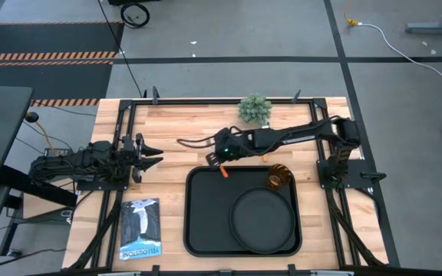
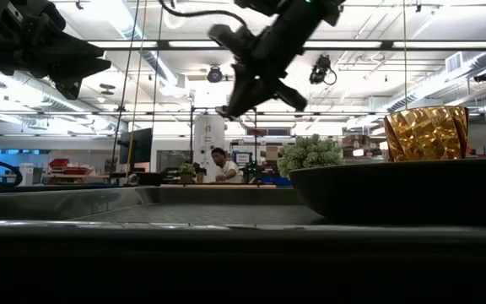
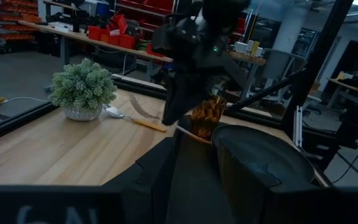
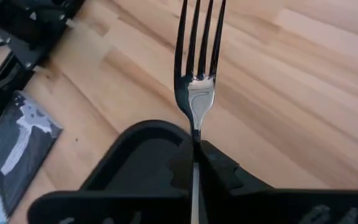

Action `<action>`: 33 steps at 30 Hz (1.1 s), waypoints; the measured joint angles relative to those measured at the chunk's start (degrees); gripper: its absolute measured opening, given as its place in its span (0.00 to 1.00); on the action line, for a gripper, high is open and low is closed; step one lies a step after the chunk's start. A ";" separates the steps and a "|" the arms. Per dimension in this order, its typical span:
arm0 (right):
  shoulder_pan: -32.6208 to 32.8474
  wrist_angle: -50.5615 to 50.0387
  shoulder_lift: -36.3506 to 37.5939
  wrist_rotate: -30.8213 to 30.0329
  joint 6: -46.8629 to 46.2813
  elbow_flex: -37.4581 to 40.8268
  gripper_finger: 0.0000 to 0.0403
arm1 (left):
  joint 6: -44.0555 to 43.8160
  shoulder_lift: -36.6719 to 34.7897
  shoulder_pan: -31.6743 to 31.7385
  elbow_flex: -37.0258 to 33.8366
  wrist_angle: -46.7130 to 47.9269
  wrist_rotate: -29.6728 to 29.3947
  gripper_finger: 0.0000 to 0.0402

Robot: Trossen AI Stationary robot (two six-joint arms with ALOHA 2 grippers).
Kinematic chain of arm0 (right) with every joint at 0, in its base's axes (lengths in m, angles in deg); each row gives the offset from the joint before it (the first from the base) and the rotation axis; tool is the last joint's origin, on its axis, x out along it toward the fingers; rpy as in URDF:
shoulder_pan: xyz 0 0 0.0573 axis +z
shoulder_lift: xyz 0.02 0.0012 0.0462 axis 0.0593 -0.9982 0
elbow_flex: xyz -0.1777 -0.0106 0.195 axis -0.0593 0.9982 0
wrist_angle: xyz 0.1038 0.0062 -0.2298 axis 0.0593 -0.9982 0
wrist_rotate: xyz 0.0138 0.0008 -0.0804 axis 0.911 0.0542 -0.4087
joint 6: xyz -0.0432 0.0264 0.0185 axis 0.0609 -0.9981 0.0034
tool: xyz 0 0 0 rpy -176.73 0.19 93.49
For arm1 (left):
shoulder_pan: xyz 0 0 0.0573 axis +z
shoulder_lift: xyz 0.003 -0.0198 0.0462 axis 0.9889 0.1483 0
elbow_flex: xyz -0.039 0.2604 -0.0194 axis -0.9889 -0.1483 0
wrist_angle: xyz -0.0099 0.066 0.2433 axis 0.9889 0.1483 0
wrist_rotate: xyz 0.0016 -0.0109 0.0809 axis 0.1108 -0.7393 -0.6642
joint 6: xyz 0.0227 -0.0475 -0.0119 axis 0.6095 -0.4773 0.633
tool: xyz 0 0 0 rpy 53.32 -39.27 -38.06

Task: Pick and place plate/cup/fork/spoon on tray
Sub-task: Put the orange fork on the black tray to the left of the black plate

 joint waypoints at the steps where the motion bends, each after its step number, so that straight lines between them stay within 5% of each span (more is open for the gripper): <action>1: 0.47 -0.29 -0.94 -0.29 0.01 -1.20 0.05 | 0.00 0.00 0.00 0.00 0.02 0.00 0.33; 14: 7.71 -11.26 -10.50 -4.45 -5.26 -15.95 0.05 | 0.09 0.00 -0.01 0.00 1.32 0.00 0.33; 22: 12.54 -16.27 -10.69 -10.55 -15.04 -16.40 0.05 | 0.63 0.00 -0.02 0.00 1.12 0.00 0.33; 33: 15.89 -22.45 -10.67 -11.59 -24.48 -16.40 0.04 | 1.58 0.00 0.00 0.00 1.09 0.00 0.33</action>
